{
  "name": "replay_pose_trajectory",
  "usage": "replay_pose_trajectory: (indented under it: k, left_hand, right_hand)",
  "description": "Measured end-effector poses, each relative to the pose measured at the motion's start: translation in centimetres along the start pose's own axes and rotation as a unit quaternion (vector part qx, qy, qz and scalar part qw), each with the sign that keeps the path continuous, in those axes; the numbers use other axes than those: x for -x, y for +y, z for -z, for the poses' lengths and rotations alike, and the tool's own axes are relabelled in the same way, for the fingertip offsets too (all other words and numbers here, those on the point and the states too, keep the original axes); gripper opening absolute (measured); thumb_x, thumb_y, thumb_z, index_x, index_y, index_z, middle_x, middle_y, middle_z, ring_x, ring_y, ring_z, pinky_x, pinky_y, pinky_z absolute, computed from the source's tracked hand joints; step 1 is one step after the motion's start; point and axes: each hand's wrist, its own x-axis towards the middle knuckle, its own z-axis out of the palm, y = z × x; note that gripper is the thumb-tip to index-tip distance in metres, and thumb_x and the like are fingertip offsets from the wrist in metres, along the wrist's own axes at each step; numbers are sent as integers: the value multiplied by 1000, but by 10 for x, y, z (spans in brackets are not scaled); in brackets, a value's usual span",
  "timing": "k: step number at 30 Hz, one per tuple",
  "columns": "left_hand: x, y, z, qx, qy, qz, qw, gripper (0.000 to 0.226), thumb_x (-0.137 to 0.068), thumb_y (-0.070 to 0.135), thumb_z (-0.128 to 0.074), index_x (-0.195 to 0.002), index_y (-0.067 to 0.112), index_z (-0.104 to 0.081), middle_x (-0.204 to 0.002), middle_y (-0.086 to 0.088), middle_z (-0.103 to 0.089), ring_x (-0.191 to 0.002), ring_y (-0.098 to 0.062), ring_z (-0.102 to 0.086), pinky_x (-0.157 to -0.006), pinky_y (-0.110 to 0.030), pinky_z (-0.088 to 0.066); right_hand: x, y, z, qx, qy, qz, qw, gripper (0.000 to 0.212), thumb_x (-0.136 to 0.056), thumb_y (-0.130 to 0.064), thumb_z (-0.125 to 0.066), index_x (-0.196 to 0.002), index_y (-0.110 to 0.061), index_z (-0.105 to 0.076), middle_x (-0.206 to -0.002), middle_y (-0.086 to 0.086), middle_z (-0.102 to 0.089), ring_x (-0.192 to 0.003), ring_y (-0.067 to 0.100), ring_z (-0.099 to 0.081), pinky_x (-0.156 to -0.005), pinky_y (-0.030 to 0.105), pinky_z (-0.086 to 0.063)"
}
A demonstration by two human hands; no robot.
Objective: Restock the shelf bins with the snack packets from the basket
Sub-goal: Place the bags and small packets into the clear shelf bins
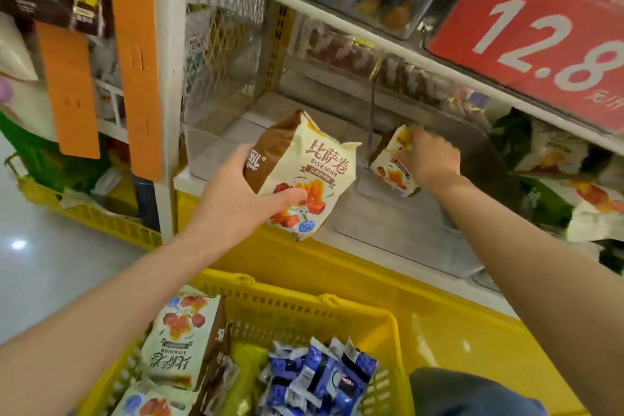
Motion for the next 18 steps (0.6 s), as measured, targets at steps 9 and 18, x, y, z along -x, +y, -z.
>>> replay_pose_trajectory:
  k: [9, 18]
  left_hand:
    - [-32, 3, -4, 86, -12, 9, 996, 48, -46, 52, -76, -86, 41, -52, -76, 35, -64, -72, 15, -61, -47, -2, -42]
    - [-39, 7, -8, 136, -26, 10, 990, 49, -45, 49, -72, -89, 35, -54, -76, 32, -65, -70, 12, -63, -48, -4, -43]
  right_hand:
    - [-79, -6, -31, 11, -57, 39, 998, 59, -89, -39, -56, -135, -10, -34, -131, 18, -46, -118, 35, -46, -101, 45, -38]
    - [-115, 15, -44, -80, -9, 72, 994, 62, -80, -22, -71, -131, -7, -38, -128, 18, -51, -116, 36, -49, -92, 40, -40]
